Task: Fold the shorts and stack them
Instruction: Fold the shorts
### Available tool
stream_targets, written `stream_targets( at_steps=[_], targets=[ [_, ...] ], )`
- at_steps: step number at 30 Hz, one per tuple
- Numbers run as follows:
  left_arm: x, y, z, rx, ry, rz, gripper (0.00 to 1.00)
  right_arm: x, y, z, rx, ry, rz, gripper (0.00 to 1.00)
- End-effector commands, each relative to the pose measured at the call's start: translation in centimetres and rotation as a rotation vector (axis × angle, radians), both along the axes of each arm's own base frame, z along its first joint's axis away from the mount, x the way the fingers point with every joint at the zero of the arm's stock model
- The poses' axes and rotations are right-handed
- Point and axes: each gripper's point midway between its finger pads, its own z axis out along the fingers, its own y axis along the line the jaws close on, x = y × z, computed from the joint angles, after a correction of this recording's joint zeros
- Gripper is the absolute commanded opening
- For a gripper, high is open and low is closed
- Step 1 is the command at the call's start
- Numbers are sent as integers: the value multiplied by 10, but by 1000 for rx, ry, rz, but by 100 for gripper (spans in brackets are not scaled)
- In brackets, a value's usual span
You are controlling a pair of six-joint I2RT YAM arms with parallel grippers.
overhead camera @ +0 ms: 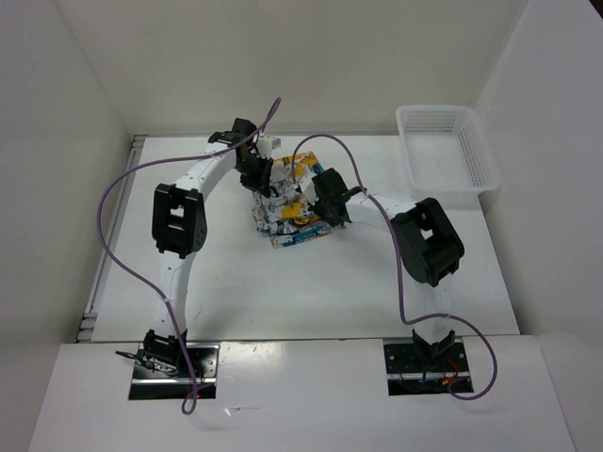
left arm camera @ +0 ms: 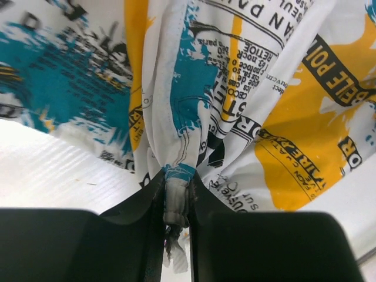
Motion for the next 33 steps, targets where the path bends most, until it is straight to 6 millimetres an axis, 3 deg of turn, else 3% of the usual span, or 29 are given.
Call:
stream_targets(
  at_steps=[1,3,4,6,7,8,9,12,13,15,17,19,20,22,25,26,27,28,29,30,31,33],
  targets=[
    [20,0,20,18,-86,10,14,29,9,39,49,-141,-34,12],
    [30,3,29,36,-132,25,12,23,5,40,35,-136,-24,3],
    [43,7,43,34,-184,42,12,21,3,47,33,-150,-12,1],
    [54,8,49,43,-220,53,12,11,-4,44,14,-134,-2,0],
    [62,16,43,62,-224,74,12,7,-7,43,1,-127,8,0],
    [71,14,55,53,-259,76,12,0,-12,44,-12,-127,22,0],
    [73,16,43,72,-238,82,12,-4,-15,43,-21,-123,29,0],
    [83,16,42,81,-251,90,15,-27,-14,32,-49,-78,109,0],
    [85,18,29,97,-236,95,18,-38,-2,27,-47,-56,161,0],
    [85,20,15,112,-214,98,28,-48,5,26,-46,-40,198,3],
    [83,20,8,118,-195,96,35,-49,9,28,-28,-28,214,18],
    [83,20,8,118,-195,96,52,-45,12,35,-21,-40,213,33],
    [80,19,7,113,-184,91,59,-42,14,38,-17,-48,213,34],
    [80,19,7,113,-184,91,72,-35,17,50,-12,-74,206,38],
    [79,18,40,90,-231,90,85,-30,32,81,57,-87,219,43],
    [77,16,61,73,-261,88,87,-34,43,95,116,-82,247,47],
    [74,17,68,72,-266,88,88,-35,51,122,178,-98,256,49],
    [71,18,77,69,-276,89,88,-39,59,137,229,-100,274,51],
    [67,17,100,50,-309,86,88,-45,69,153,313,-93,316,57],
    [62,16,106,39,-310,79,88,-49,69,165,368,-88,309,59],
    [53,18,111,41,-303,79,88,-52,74,193,434,-143,330,62],
    [40,15,107,21,-265,60,88,-52,74,203,485,-164,317,64]
  ],
)
